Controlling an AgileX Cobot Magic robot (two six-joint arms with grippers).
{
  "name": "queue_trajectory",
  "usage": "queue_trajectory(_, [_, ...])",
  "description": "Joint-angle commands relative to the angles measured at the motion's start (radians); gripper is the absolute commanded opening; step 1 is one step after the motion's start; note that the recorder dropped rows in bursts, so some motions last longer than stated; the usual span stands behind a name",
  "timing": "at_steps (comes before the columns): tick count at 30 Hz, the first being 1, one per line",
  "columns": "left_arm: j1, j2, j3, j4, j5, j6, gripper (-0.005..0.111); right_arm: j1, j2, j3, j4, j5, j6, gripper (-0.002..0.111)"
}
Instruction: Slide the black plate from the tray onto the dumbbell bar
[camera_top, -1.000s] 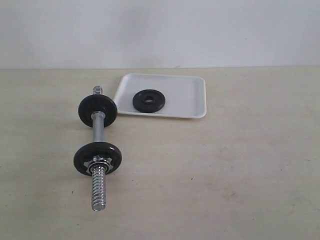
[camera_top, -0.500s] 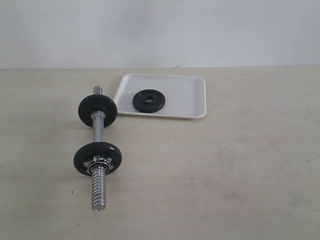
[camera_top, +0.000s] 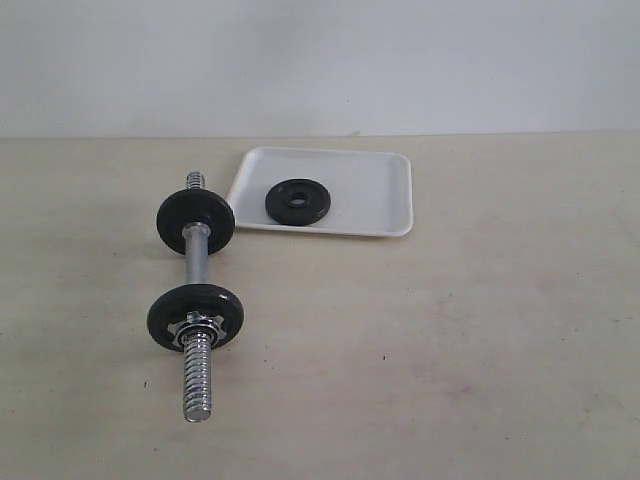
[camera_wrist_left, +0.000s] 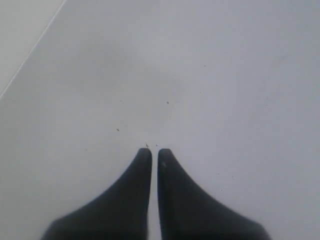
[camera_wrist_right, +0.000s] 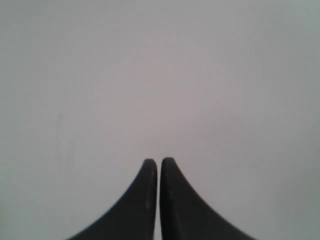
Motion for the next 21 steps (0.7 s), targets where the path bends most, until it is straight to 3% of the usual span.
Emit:
queue_trajectory(1, [0.003,-0.002,0.003,-0.003,-0.032,-0.024,0.004,0.003,0.025,-0.050,-0.111,0.089,-0.020,0.000])
queue_trajectory(4, [0.003,-0.002,0.003,0.006,-0.032,-0.059,0.004,0.003,0.084,-0.138,-0.117,0.244,-0.058,0.000])
queue_trajectory(7, [0.003,-0.002,0.003,0.120,-0.034,-0.209,0.004,0.003,0.161,-0.237,-0.173,0.355,-0.119,0.000])
queue_trajectory(9, [0.003,-0.002,0.003,0.259,-0.037,-0.325,0.004,0.003,0.217,-0.306,-0.187,0.405,-0.123,0.000])
queue_trajectory(14, [0.003,-0.002,0.003,0.667,-0.080,-0.405,0.004,0.003,0.336,-0.417,-0.187,0.468,-0.123,0.000])
queue_trajectory(16, [0.003,-0.002,0.003,0.756,-0.123,-0.498,0.004,0.003,0.406,-0.484,-0.189,0.586,-0.141,0.000])
queue_trajectory(19, [0.003,-0.002,-0.014,0.912,-0.082,-0.629,0.004,0.003,0.509,-0.552,-0.187,0.764,-0.246,0.000])
queue_trajectory(21, [0.003,-0.002,-0.096,1.268,-0.001,-0.904,0.004,0.003,0.585,-0.575,-0.187,0.816,-0.264,0.000])
